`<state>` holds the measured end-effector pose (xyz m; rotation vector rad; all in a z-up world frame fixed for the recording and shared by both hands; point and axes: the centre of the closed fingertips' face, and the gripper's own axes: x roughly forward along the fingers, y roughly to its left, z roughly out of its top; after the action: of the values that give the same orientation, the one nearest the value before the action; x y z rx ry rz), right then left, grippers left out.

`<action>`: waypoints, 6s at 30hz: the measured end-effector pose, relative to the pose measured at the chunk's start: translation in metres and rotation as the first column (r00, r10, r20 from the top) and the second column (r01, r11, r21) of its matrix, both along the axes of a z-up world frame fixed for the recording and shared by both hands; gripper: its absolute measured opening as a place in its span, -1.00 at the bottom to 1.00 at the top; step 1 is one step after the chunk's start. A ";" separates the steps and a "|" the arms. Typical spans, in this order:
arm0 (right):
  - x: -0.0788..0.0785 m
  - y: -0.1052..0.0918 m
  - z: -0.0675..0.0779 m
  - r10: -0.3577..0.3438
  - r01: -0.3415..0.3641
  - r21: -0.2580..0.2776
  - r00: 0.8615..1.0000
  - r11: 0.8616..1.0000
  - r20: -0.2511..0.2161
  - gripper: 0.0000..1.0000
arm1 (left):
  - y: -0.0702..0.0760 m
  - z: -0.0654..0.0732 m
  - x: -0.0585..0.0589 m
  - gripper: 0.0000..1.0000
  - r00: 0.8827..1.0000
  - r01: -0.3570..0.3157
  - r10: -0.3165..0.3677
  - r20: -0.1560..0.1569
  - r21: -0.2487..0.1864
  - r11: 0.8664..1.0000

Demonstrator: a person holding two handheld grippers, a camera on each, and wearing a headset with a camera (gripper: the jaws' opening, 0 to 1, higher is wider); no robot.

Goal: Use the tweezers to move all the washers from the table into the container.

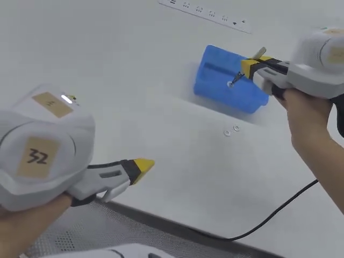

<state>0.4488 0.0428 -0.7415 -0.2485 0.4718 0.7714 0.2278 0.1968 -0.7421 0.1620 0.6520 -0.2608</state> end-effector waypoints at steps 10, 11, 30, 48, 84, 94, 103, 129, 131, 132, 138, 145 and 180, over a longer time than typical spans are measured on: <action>0.017 0.000 -0.024 -0.036 0.036 -0.029 0.999 0.999 -0.026 -0.99 | 0.000 -0.003 0.002 0.93 1.000 0.005 -0.005 -0.006 0.001 1.000; 0.018 0.000 -0.027 -0.039 0.038 -0.033 0.999 0.999 -0.031 -0.99 | 0.001 -0.003 0.002 0.93 1.000 0.003 -0.003 -0.005 0.001 1.000; 0.023 -0.001 -0.054 -0.056 0.053 -0.067 0.997 0.996 -0.046 -0.98 | 0.003 -0.004 0.002 0.93 1.000 0.000 0.000 -0.009 0.004 1.000; 0.004 -0.014 -0.004 -0.079 0.079 0.047 0.997 0.996 -0.003 -0.96 | 0.000 0.006 0.003 0.92 1.000 0.009 -0.009 0.017 0.008 1.000; -0.083 -0.036 -0.036 -0.082 0.088 0.056 0.991 0.995 -0.105 -0.95 | -0.004 0.007 0.002 0.92 0.999 0.024 -0.024 0.024 0.015 1.000; -0.079 -0.037 -0.051 -0.086 0.090 0.032 0.988 0.995 -0.129 -0.95 | -0.006 0.007 0.002 0.92 0.999 0.030 -0.031 0.019 0.019 0.999; -0.082 -0.035 -0.055 -0.078 0.083 0.037 0.990 0.996 -0.115 -0.96 | -0.005 0.006 0.001 0.92 0.999 0.030 -0.030 0.015 0.020 0.999; -0.083 -0.042 -0.029 -0.087 0.095 0.054 0.987 0.994 -0.135 -0.99 | -0.005 0.008 0.003 0.91 0.999 0.030 -0.030 0.030 0.019 0.999; -0.082 -0.041 -0.021 -0.081 0.090 0.063 0.988 0.994 -0.131 -0.99 | -0.006 0.007 0.003 0.91 0.999 0.033 -0.033 0.025 0.015 0.999; -0.082 -0.040 -0.017 -0.076 0.085 0.064 0.989 0.994 -0.126 -0.99 | -0.007 0.007 0.002 0.91 0.999 0.035 -0.036 0.024 0.015 0.999; -0.074 -0.034 0.011 -0.049 0.053 0.061 0.997 0.997 -0.061 -0.99 | -0.007 0.009 0.001 0.91 0.999 0.039 -0.039 0.027 0.017 0.999; -0.067 -0.030 0.023 -0.037 0.038 0.063 0.999 0.997 -0.022 -0.99 | -0.003 0.012 0.002 0.90 0.999 0.032 -0.033 0.038 0.024 0.999; 0.019 -0.031 -0.032 -0.096 0.094 -0.032 0.993 0.995 -0.074 -0.99 | 0.000 0.011 0.007 0.89 0.999 0.035 -0.037 0.035 0.038 0.999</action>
<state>0.4675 0.0121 -0.7732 -0.2226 0.5629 0.6827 0.2346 0.1973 -0.7308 0.2138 0.6191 -0.2800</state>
